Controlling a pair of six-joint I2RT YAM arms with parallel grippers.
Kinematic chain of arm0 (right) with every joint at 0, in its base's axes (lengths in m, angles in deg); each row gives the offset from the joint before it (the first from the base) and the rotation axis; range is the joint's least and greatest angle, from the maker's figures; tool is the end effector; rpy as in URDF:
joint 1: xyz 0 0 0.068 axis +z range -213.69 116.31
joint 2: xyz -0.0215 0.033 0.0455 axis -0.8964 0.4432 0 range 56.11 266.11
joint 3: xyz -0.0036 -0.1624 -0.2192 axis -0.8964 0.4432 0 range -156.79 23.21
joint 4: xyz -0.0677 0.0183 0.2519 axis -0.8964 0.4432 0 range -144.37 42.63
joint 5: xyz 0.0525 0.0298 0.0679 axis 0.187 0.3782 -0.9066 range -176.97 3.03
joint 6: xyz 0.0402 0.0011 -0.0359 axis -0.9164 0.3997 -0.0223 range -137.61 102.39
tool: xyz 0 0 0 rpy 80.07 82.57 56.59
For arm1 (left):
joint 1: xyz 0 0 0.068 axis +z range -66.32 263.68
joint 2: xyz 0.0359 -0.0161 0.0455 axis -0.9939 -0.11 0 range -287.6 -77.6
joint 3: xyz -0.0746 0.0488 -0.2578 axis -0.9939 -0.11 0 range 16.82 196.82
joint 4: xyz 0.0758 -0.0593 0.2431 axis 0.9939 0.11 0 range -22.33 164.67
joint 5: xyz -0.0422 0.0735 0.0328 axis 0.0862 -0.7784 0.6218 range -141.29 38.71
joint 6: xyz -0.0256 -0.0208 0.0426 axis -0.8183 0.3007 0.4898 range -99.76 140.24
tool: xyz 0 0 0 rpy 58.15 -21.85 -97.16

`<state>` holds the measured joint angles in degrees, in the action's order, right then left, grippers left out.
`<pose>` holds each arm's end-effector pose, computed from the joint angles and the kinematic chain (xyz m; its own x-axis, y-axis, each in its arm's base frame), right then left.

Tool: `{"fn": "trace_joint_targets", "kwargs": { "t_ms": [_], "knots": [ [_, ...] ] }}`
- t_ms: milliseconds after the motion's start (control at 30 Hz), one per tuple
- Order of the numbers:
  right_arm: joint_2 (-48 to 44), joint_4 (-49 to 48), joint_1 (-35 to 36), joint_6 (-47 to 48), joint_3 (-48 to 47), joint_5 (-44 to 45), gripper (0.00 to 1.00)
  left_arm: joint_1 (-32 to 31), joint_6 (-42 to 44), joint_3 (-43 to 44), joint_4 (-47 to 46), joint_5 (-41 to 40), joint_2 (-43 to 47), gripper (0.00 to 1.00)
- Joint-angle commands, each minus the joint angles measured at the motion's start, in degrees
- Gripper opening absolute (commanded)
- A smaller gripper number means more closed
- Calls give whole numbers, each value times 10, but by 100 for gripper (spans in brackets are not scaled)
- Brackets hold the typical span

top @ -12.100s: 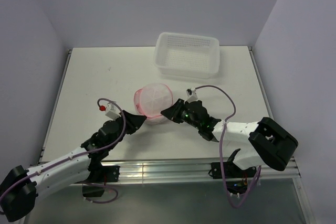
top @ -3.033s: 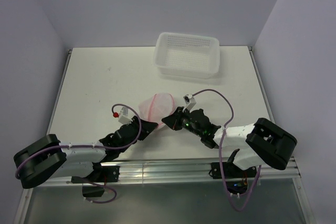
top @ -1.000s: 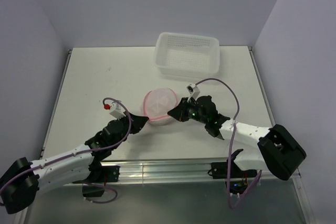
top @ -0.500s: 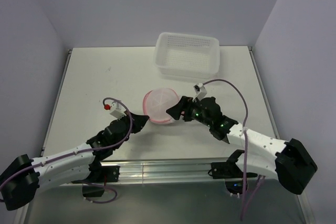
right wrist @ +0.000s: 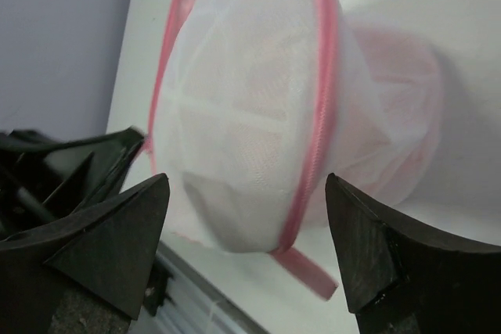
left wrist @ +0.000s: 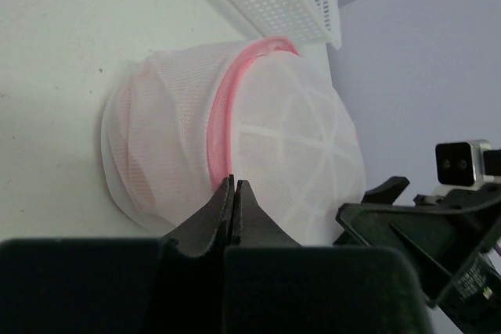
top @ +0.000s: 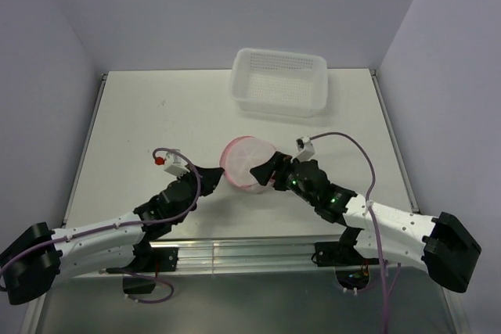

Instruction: Place the bra in the laundry bag and zip it closed

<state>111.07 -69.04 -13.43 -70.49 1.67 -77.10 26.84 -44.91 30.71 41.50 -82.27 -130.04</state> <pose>0.1384 0.1571 0.2098 -0.6453 0.4527 -0.6154 -0.2307 0.6524 0.7219 0.1194 -0.1491 0.1945 -0.4509 -0.7319 -0.5108 0.0798 0.5370 -0.8398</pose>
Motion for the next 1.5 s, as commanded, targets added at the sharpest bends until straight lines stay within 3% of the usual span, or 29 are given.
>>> {"fn": "trace_joint_targets", "kwargs": {
  "t_ms": [0, 33, 100, 233, 300, 467, 567, 733, 933, 1267, 1300, 1367, 1400, 1467],
  "knots": [
    [19, 42, -64, 87, -49, -54, 88, -3, 19, 25, 3, -40, 44, 0],
    [33, 43, -114, 94, -72, -92, 88, -3, 18, 19, 9, -44, 51, 0],
    [79, 44, -146, 108, -99, -163, 89, -3, 7, 12, 33, -50, 77, 0],
    [109, 101, -153, 146, -208, -125, 99, -3, -26, -11, 96, -79, 126, 0],
    [97, 118, -152, 152, -220, -125, 100, -3, -36, -17, 130, -108, 149, 0],
    [31, 118, -147, 115, -155, -159, 100, -3, -12, -16, 90, -115, 142, 0],
    [-8, 85, -108, 54, -91, -157, 98, -4, -9, -6, 27, -82, 85, 0],
    [-42, -36, 32, -94, 1, -73, 87, -9, -13, -4, -63, -38, 0, 0],
    [0, -85, 80, -129, -15, -96, 81, -11, -13, -9, -71, -36, 9, 0],
    [121, -142, 75, -135, -54, -71, 80, -27, -35, -34, -72, -17, 30, 0],
    [124, -142, 72, -131, -61, -66, 77, -29, -37, -38, -67, -16, 31, 0],
    [134, -163, 63, -133, -58, -75, 53, -34, -43, -41, -63, -16, 33, 0],
    [138, -183, 62, -134, -54, -79, 49, -36, -45, -47, -58, -18, 36, 0],
    [139, -179, 62, -129, -57, -79, 52, -38, -56, -54, -55, -22, 46, 0]
  ]
}}
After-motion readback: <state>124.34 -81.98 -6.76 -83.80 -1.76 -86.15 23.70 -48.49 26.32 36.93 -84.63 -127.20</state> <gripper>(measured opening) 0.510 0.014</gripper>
